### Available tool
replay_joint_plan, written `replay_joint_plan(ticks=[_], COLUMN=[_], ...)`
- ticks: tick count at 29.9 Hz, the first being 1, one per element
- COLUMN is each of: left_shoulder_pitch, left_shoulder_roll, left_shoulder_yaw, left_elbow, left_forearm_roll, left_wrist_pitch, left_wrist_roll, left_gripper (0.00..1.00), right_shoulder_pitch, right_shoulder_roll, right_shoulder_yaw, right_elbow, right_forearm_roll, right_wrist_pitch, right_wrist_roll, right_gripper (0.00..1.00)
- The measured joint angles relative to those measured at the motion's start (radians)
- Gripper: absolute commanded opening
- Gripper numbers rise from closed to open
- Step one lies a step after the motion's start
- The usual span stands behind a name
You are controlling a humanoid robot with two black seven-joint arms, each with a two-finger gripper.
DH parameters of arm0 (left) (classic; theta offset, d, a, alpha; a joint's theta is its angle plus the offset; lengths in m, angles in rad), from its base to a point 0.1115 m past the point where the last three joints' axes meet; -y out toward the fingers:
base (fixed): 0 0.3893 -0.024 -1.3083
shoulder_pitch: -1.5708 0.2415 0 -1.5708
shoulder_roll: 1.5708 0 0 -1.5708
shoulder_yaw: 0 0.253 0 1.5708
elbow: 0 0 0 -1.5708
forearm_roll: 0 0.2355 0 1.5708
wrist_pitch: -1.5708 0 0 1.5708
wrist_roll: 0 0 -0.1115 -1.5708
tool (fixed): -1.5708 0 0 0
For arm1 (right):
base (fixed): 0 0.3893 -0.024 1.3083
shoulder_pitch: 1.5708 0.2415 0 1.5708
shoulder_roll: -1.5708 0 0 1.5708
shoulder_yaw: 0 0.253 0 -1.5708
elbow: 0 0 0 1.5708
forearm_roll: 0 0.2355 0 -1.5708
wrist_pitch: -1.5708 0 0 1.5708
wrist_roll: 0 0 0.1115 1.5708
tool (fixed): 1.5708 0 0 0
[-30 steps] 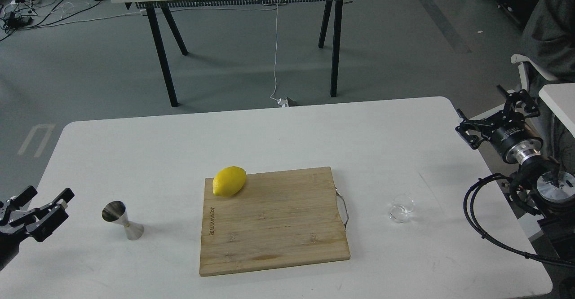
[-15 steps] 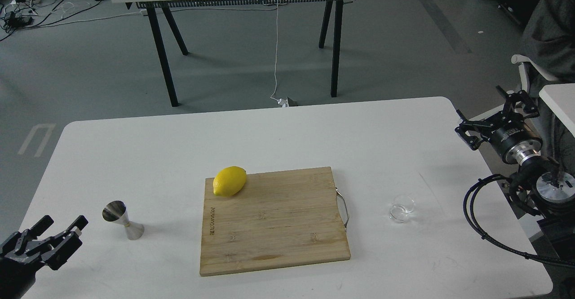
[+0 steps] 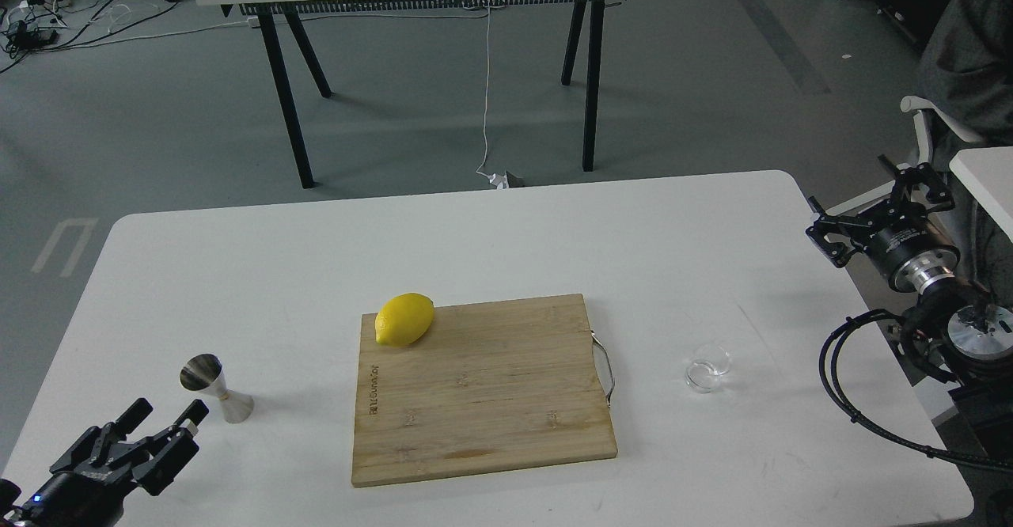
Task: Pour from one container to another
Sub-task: 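Close the left gripper around the metal jigger on the table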
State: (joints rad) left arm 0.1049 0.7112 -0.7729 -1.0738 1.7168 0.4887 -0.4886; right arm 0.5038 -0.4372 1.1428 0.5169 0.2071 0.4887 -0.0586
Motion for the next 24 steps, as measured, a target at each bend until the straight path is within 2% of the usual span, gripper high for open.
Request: replay_joint_plan(ticks=[12,24], left_shoulder_pitch=[0.013,-0.005], left_shoulder_roll=[-0.079,-0.105], left_shoulder_yaw=[-0.014,-0.025], left_elbow=[0.026,0.056], left_forearm_roll=[0.026,0.026], left_wrist_pitch=[0.000,0.000], left_wrist_roll=[0.000,0.000], left_gripper=[0.98,0.98], right_shoulder_pitch=[0.005,0.007], right_shoulder_roll=[0.000,0.000], right_shoulder_yaw=[0.004,0.005], right_elbow=[0.000,-0.007], right_forearm_roll=[0.000,0.000], right_wrist_pitch=[0.000,0.000], right_wrist_roll=[0.000,0.000], right_gripper=[0.99,0.99])
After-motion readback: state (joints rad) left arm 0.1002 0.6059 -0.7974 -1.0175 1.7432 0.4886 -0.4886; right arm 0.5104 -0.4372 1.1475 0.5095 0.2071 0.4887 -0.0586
